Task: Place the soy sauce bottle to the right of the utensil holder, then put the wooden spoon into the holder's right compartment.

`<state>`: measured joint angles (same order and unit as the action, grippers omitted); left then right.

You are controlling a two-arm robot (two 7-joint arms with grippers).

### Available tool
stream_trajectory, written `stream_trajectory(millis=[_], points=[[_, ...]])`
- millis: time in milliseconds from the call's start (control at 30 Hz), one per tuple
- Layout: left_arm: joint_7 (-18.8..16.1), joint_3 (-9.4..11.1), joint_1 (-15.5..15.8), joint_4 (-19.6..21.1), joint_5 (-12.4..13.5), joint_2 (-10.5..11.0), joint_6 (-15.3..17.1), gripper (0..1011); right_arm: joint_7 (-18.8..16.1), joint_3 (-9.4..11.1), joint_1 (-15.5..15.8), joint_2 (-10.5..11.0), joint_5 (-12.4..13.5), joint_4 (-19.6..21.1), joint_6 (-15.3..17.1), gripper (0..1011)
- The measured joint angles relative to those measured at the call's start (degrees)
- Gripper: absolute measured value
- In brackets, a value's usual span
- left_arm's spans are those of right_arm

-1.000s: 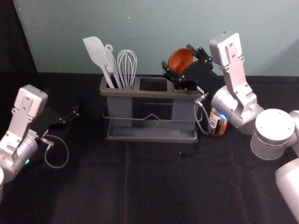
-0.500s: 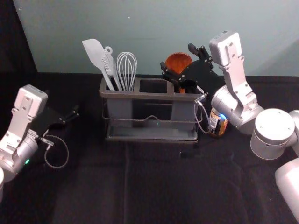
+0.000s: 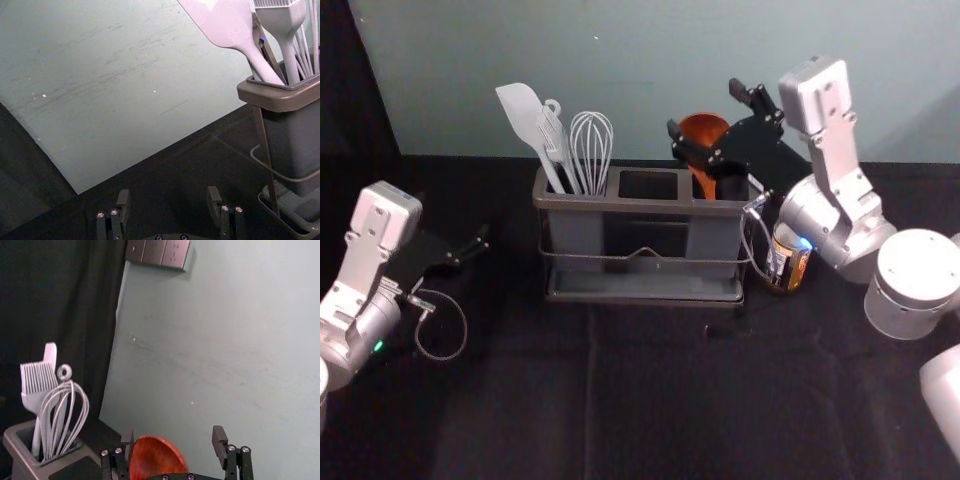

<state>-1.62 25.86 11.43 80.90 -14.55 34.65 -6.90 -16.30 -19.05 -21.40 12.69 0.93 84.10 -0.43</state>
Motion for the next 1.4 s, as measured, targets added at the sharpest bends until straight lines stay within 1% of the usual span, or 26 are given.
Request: stream_trajectory(millis=[167, 267, 400, 500, 600, 700, 800, 867, 900, 1000, 1033, 1133, 1167, 1200, 1233, 1300, 1333, 1400], points=[[0.0, 0.0, 0.0, 0.0, 0.0, 0.0, 0.0, 1005, -0.1, 0.6, 0.2, 0.4, 0.5, 1.9, 0.5, 1000], [0.0, 0.0, 0.0, 0.0, 0.0, 0.0, 0.0, 1005, -0.4, 1.1, 0.3, 0.7, 1.4, 3.2, 1.1, 1002], [0.0, 0.0, 0.0, 0.0, 0.0, 0.0, 0.0, 1005, -1.8, 2.2, 0.3, 1.5, 3.7, 5.3, 2.5, 1002], [0.0, 0.0, 0.0, 0.0, 0.0, 0.0, 0.0, 1005, -2.4, 2.7, 0.3, 2.1, 4.7, 6.5, 3.3, 1002], [0.0, 0.0, 0.0, 0.0, 0.0, 0.0, 0.0, 1005, -3.7, 3.5, 0.6, 3.6, 6.7, 9.0, 5.1, 1002], [0.0, 0.0, 0.0, 0.0, 0.0, 0.0, 0.0, 1005, -4.4, 4.0, 0.9, 4.7, 8.0, 10.4, 6.4, 1002], [0.0, 0.0, 0.0, 0.0, 0.0, 0.0, 0.0, 1005, -6.0, 5.1, 1.9, 6.8, 10.6, 12.7, 8.7, 1002], [0.0, 0.0, 0.0, 0.0, 0.0, 0.0, 0.0, 1005, -6.8, 5.7, 2.5, 7.7, 11.7, 13.5, 9.5, 1002], [0.0, 0.0, 0.0, 0.0, 0.0, 0.0, 0.0, 1005, -7.3, 6.3, 3.1, 8.5, 12.8, 14.2, 10.2, 1002], [0.0, 0.0, 0.0, 0.0, 0.0, 0.0, 0.0, 1005, -8.3, 7.4, 4.4, 10.1, 14.6, 15.6, 11.2, 1002], [0.0, 0.0, 0.0, 0.0, 0.0, 0.0, 0.0, 1005, -8.9, 8.1, 5.5, 11.1, 15.6, 16.5, 11.7, 1002], [0.0, 0.0, 0.0, 0.0, 0.0, 0.0, 0.0, 1005, -9.6, 9.2, 7.3, 12.8, 17.0, 17.9, 12.1, 1000], [0.0, 0.0, 0.0, 0.0, 0.0, 0.0, 0.0, 1005, -10.0, 9.8, 8.7, 13.9, 17.7, 18.8, 12.3, 1002], [0.0, 0.0, 0.0, 0.0, 0.0, 0.0, 0.0, 1005, -10.1, 10.0, 9.2, 14.2, 18.0, 19.1, 12.4, 1002], [0.0, 0.0, 0.0, 0.0, 0.0, 0.0, 0.0, 1005, -10.4, 10.5, 10.4, 15.2, 18.5, 19.7, 12.5, 1002], [0.0, 0.0, 0.0, 0.0, 0.0, 0.0, 0.0, 1005, -10.9, 10.8, 11.5, 16.1, 19.1, 20.1, 12.5, 1002], [0.0, 0.0, 0.0, 0.0, 0.0, 0.0, 0.0, 1005, -11.3, 11.1, 12.4, 16.9, 19.7, 20.2, 12.5, 1002], [0.0, 0.0, 0.0, 0.0, 0.0, 0.0, 0.0, 1005, -11.7, 11.3, 13.1, 17.6, 20.3, 20.2, 12.6, 1002]])
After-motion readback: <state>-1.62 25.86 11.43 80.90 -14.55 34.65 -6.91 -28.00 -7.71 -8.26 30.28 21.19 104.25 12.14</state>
